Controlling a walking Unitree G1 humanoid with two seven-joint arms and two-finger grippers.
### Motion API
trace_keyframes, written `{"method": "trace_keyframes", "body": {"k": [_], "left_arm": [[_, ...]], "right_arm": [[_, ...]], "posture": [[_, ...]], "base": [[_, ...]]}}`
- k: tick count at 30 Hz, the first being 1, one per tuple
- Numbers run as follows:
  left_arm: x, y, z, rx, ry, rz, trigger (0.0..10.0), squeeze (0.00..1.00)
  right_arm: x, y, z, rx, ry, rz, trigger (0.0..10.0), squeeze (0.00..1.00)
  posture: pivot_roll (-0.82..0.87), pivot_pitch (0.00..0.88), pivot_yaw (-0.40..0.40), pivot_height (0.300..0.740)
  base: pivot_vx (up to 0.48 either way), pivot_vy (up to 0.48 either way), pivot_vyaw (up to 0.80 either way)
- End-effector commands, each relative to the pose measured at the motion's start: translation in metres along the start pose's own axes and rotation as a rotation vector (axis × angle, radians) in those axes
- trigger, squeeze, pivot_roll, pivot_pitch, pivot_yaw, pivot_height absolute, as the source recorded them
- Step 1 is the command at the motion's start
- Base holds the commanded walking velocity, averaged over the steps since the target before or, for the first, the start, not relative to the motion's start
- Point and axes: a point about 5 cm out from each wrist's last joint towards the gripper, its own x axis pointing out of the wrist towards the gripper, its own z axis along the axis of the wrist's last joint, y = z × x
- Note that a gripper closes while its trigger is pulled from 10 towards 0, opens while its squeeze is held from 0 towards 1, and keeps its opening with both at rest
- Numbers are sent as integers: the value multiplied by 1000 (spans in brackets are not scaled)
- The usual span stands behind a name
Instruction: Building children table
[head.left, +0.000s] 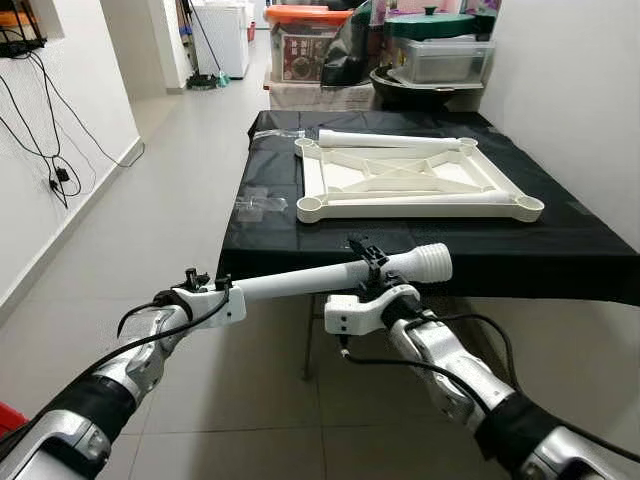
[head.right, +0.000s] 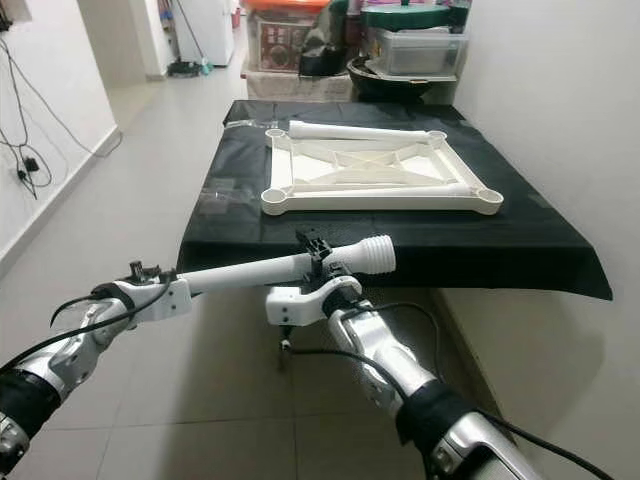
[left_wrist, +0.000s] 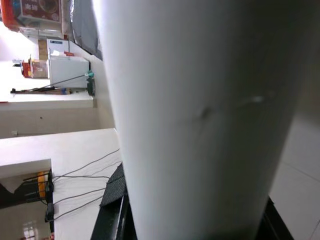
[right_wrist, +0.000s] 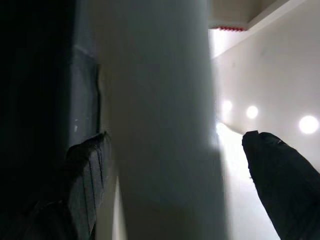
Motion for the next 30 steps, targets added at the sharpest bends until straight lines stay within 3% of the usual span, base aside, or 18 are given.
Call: {"method": "trace_keyframes", "body": {"k": [1,6,7,8,9,16,23,24,30], "left_arm": [[3,-5,17,-13,-57,-31,10000,0],[6,-14,34,-32,-94,-58,10000,0],[7,-18,41,-40,-111,-72,10000,0],[7,-18,41,-40,-111,-72,10000,0],[7,-25,50,-52,-136,-93,10000,0],[6,-35,59,-80,-151,-118,10000,0],[4,-39,56,-142,-124,-124,10000,0],[3,-37,56,-178,-125,-118,10000,1000],[1,-33,55,-194,-131,-128,10000,1000]], "right_arm": [[4,-2,0,12,18,13,10000,0],[10,-9,3,43,41,-6,10000,0],[12,-12,3,53,47,-9,6745,0],[12,-12,3,53,47,-9,6745,0],[15,-16,4,57,50,-23,0,0],[18,-21,4,51,51,-50,0,0],[16,-13,4,45,52,-34,0,0],[16,-12,4,45,52,-32,0,0],[16,-9,0,41,61,-26,0,0]], "posture": [[93,0,-17,740],[89,0,-14,740],[89,0,-15,740],[89,0,-15,740],[89,0,-15,740],[87,0,-15,740],[91,0,-16,740],[92,0,-16,740],[94,0,-19,740]], "base": [[0,0,0],[0,0,0],[0,0,0],[0,0,0],[0,0,0],[0,0,0],[0,0,0],[0,0,0],[0,0,0]]}}
